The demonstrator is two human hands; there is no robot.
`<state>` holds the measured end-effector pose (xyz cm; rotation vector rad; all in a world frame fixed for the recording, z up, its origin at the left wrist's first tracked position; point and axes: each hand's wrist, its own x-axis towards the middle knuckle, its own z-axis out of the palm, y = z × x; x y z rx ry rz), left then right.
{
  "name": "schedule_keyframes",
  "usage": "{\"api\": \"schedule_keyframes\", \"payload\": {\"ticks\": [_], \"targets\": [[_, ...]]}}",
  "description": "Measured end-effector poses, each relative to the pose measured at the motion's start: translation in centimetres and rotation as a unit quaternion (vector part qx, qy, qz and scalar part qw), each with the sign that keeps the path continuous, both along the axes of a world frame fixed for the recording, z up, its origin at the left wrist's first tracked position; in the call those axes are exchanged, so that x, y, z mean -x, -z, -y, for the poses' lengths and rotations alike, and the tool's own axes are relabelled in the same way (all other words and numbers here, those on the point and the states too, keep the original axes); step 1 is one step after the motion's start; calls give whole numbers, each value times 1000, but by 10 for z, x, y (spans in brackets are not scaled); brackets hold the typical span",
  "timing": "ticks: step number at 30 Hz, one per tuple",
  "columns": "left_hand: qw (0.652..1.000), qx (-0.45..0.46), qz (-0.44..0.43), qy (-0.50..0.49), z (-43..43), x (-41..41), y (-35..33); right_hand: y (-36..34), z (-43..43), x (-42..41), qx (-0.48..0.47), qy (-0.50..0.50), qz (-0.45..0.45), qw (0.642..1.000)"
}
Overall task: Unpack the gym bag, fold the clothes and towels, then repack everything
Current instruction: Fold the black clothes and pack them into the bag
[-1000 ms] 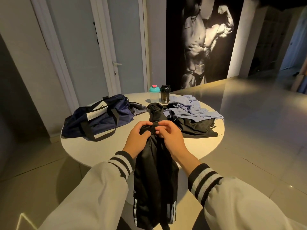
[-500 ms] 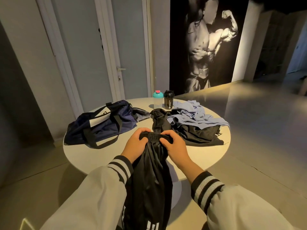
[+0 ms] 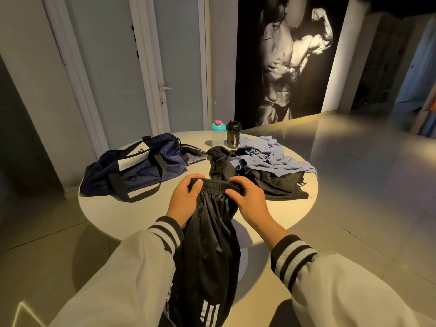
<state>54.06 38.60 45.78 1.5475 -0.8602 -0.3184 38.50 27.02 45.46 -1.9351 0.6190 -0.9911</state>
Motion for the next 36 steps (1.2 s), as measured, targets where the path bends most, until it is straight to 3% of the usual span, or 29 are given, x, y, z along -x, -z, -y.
{"api": "schedule_keyframes", "payload": {"ticks": [8, 11, 13, 17, 21, 26, 31, 36], "targets": [[999, 26, -41, 18, -7, 13, -1, 1, -5, 15, -38, 25, 27, 999], [999, 20, -17, 23, -12, 21, -1, 2, -8, 24, -41, 48, 12, 998], [1000, 11, 10, 25, -16, 30, 1, 6, -10, 29, -19, 66, -10, 998], [995, -21, 71, 63, -20, 50, 10, 24, -21, 44, 123, 162, -58, 977], [991, -49, 62, 110, -22, 74, 18, 50, -32, 66, 94, 206, -11, 974], [993, -31, 7, 118, -31, 86, 32, 60, -40, 83, 54, 189, 7, 980], [997, 20, -52, 51, -38, 86, 37, 60, -46, 83, 51, 141, 5, 989], [998, 50, -31, -2, -43, 80, 38, 61, -45, 75, 60, 108, -28, 992]]}}
